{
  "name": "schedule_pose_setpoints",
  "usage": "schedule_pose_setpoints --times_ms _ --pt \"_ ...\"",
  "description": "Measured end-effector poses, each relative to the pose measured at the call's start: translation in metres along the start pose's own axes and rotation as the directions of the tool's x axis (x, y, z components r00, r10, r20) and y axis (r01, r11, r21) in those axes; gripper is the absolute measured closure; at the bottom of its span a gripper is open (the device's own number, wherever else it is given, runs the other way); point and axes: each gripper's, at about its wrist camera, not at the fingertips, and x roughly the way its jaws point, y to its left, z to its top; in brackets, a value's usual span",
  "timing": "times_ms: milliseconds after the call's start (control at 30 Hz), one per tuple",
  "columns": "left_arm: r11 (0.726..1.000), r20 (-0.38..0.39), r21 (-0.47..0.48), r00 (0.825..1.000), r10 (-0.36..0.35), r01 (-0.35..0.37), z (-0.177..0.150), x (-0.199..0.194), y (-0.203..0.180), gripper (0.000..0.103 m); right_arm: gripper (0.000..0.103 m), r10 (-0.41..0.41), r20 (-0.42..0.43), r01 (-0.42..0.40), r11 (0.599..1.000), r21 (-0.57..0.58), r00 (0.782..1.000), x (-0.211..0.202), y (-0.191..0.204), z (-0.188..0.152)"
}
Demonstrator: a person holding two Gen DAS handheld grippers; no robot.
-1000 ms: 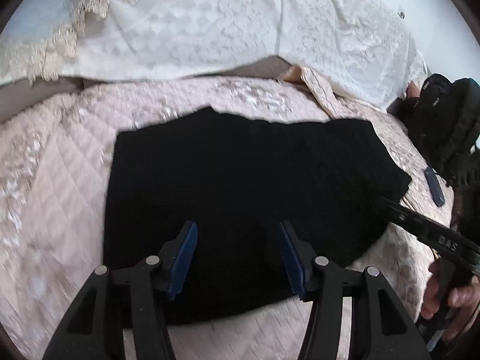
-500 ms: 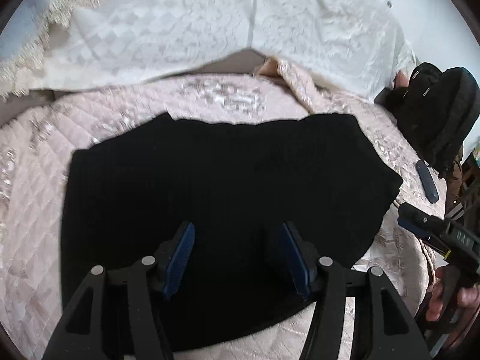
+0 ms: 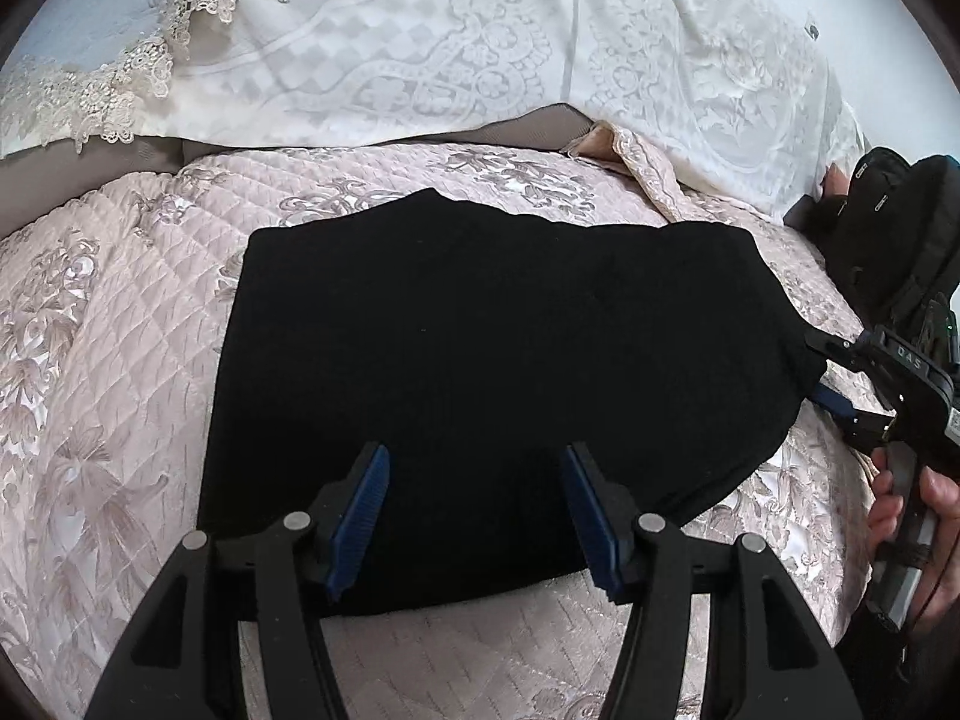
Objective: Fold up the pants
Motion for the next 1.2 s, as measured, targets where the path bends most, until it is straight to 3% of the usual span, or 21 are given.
schedule_pose_setpoints --times_ms 133,233,367,467,533,833,1200 --pt "1.0 -0.001 -0.003 1.0 0.003 -0.003 0.0 0.002 0.001 0.042 0.04 0.012 0.033 -0.014 0.999 0.045 0.999 0.0 0.0 0.004" --pt "1.0 0.001 -0.003 1.0 -0.002 0.002 0.0 0.002 0.001 0.042 0.04 0.06 0.065 -0.059 0.998 -0.017 0.996 -0.008 0.015 0.001" --pt "1.0 0.002 -0.018 1.0 -0.01 0.01 0.001 0.0 0.003 0.042 0.042 0.008 -0.007 -0.008 1.0 0.001 1.0 0.015 0.008 0.004" --pt "0.999 0.013 -0.037 1.0 -0.009 0.01 0.002 -0.008 0.009 0.042 0.071 -0.051 -0.003 0.051 0.998 -0.03 0.999 0.018 0.012 0.01" --pt "0.999 0.023 -0.048 1.0 0.0 0.001 0.0 -0.014 0.015 0.042 0.079 -0.027 -0.002 0.027 0.999 -0.039 1.0 0.013 0.017 0.012" --pt "0.991 0.054 -0.128 0.997 0.051 -0.043 -0.006 -0.035 0.057 0.042 0.083 0.054 0.009 -0.051 0.969 -0.24 0.998 -0.007 0.09 0.012" --pt "0.977 0.074 -0.206 0.994 0.078 -0.061 -0.014 -0.051 0.088 0.042 0.083 0.126 -0.107 -0.162 0.876 -0.454 0.986 0.012 0.18 -0.027"
